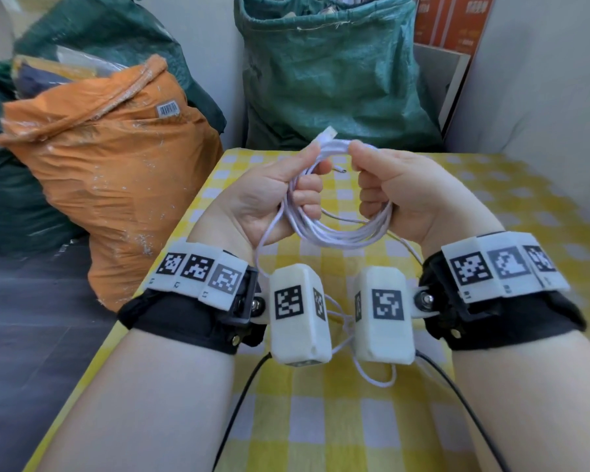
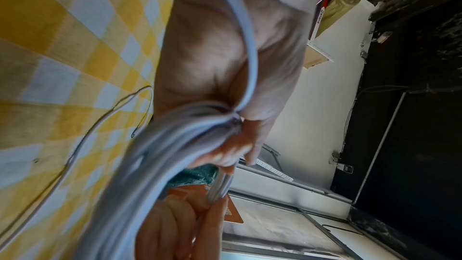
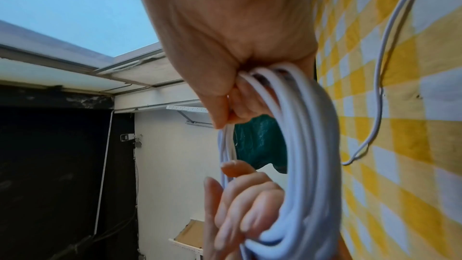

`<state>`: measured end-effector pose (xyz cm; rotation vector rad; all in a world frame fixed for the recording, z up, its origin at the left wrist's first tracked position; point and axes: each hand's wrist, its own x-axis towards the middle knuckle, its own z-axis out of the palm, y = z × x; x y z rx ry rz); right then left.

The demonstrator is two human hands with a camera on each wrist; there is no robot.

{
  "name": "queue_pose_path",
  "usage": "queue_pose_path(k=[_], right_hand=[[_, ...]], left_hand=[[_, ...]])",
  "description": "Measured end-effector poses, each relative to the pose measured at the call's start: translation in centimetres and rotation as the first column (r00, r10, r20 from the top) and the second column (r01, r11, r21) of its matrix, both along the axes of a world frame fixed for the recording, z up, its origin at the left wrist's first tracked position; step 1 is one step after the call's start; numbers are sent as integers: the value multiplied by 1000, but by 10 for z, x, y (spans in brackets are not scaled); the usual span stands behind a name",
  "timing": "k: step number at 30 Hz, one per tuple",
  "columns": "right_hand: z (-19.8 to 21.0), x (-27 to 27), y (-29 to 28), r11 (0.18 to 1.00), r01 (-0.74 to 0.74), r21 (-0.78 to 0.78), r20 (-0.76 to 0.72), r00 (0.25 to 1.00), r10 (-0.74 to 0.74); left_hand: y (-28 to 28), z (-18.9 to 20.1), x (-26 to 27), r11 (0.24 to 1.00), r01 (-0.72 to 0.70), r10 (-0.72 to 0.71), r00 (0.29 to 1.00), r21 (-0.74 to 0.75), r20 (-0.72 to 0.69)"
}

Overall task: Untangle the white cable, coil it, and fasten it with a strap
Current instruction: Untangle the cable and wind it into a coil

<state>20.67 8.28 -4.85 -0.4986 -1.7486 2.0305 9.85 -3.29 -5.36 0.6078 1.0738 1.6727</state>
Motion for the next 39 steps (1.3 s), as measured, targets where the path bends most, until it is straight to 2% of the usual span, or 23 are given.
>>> queue_pose_path(k=[5, 8, 10, 13, 16, 20, 23, 28, 34, 39], right_hand=[[-1, -5, 3, 955, 122, -270, -127, 979, -161], [-2, -8, 3, 914, 118, -388, -183, 962, -202], [-2, -8, 3, 906, 93, -413, -177, 968, -180], [-1, -4, 3, 928, 34, -371, -112, 990, -82], [0, 0, 2, 961, 17, -277, -37, 999, -28], [-1, 4, 1, 990, 6, -138, 81, 997, 5], [-2, 9, 3, 998, -51, 33, 185, 982, 44], [-3, 9, -2, 966, -166, 200, 290, 951, 104], [-3, 6, -3, 984, -62, 170, 192, 981, 28], [-3, 1, -2, 997, 79, -11, 20, 997, -79]], left_hand=[[-2, -3, -1, 990, 50, -56, 998, 133, 35], [-4, -3, -1, 986, 54, -58, 998, 158, 21], [-4, -2, -1, 987, 31, -34, 999, 160, 12], [-3, -1, -4, 991, -16, 11, 999, 132, 44], [-6, 0, -8, 999, -23, 21, 998, 36, 52], [-9, 1, -8, 990, 17, -25, 998, -141, -58], [-10, 1, -5, 972, 31, -65, 988, -232, -142], [-10, 0, -3, 961, 51, -110, 973, -273, -203], [-5, -4, 1, 983, -46, 2, 971, -178, -239], [-6, -6, -1, 1000, -29, 29, 995, -1, -93]])
